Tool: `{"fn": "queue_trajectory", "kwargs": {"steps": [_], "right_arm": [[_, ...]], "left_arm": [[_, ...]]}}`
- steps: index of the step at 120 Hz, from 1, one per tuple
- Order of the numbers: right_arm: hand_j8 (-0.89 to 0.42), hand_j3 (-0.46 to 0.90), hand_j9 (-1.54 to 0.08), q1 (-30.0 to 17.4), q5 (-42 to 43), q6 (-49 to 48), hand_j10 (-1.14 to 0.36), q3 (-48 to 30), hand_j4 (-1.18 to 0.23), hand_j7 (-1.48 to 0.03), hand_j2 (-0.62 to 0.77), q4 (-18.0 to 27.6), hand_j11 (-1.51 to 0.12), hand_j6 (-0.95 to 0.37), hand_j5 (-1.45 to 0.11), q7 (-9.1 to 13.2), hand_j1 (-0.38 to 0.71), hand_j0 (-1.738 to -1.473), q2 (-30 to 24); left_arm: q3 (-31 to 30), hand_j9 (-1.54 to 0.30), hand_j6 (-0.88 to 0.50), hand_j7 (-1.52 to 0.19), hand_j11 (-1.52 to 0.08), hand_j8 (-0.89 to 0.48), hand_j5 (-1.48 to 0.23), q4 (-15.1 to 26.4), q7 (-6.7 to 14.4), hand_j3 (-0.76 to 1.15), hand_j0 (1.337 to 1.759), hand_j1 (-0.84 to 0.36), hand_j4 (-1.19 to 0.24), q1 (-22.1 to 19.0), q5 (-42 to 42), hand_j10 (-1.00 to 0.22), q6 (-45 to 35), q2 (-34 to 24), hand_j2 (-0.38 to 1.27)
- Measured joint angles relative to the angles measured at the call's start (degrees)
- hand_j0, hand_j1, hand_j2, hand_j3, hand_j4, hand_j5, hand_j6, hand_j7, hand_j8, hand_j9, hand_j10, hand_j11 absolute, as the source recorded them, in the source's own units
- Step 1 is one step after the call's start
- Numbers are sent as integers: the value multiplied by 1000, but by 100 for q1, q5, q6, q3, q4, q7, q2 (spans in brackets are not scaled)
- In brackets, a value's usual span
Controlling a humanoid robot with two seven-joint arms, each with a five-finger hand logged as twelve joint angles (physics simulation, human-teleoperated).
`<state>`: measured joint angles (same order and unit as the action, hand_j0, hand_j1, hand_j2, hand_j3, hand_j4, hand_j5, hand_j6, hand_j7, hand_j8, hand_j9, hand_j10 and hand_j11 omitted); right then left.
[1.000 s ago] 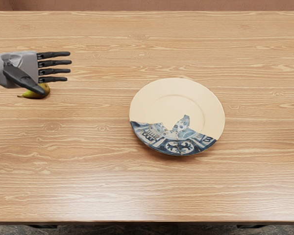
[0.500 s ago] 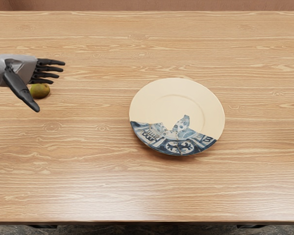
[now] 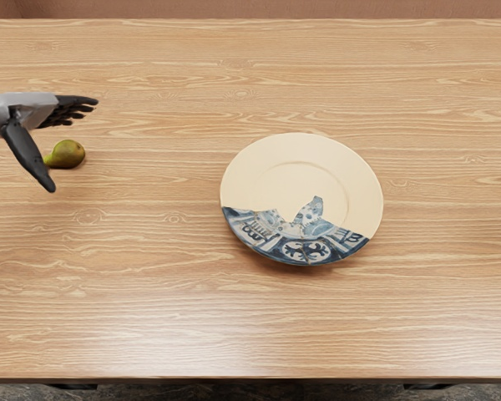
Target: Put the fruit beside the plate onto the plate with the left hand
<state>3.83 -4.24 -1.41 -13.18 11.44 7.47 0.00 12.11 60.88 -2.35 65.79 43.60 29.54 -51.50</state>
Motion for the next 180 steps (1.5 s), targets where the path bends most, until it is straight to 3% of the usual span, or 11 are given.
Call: {"fn": "queue_trajectory", "kwargs": {"steps": [13, 32, 55, 92, 113, 149, 180], "right_arm": [[-26, 0, -35, 3, -2, 0, -27, 0, -27, -35, -6, 0, -35, -26, -35, 0, -317, -1658, 0], [-26, 0, -34, 4, -3, 0, -26, 0, -26, -34, -5, 8, -34, -26, -34, 0, -317, -1658, 0], [-26, 0, -34, 4, -4, 1, -26, 0, -26, -34, -5, 15, -34, -26, -34, 0, -318, -1658, 0], [-26, 0, -34, 4, -5, 1, -26, 0, -26, -34, -5, 16, -34, -26, -34, 0, -317, -1658, 0], [-26, 0, -34, 4, -6, 1, -26, 0, -26, -34, -5, 16, -34, -26, -34, 0, -317, -1658, 0], [-26, 0, -34, 4, -5, 8, -26, -1, -26, -34, -5, 16, -34, -26, -34, 0, -318, -1658, 0], [-26, 0, -34, 4, -2, 9, -26, 0, -26, -34, -5, 16, -34, -26, -34, 0, -317, -1658, 0]], "left_arm": [[-12, 0, -5, 0, 0, -5, -1, -165, -607, 0, 1658, 349, -4, -310, 208, -4, -511, 56, 1], [-35, -7, -12, -7, -7, -12, -8, -326, -1051, 0, 1658, 344, -11, -507, 462, -10, -1060, 79, 4], [-53, -42, -39, -42, -42, -39, -43, -550, -1188, 0, 1658, 313, -38, -647, 524, -37, -1288, 173, 9], [-201, -84, -72, -85, -84, -72, -85, -1420, -1243, 0, 1658, 275, -71, -654, 543, -70, -1790, 674, 17], [-474, -92, -78, -92, -91, -77, -92, -1861, -1483, 0, 1658, 268, -76, -656, 540, -75, -2118, 928, 18], [-842, -126, -103, -126, -126, -103, -126, -2310, -1677, 0, 1658, 236, -102, -656, 538, -101, -2361, 1340, 23], [-1128, -152, -124, -153, -152, -124, -153, -2741, -2128, 0, 1658, 212, -123, -691, 532, -121, -2679, 1582, 28]]}}
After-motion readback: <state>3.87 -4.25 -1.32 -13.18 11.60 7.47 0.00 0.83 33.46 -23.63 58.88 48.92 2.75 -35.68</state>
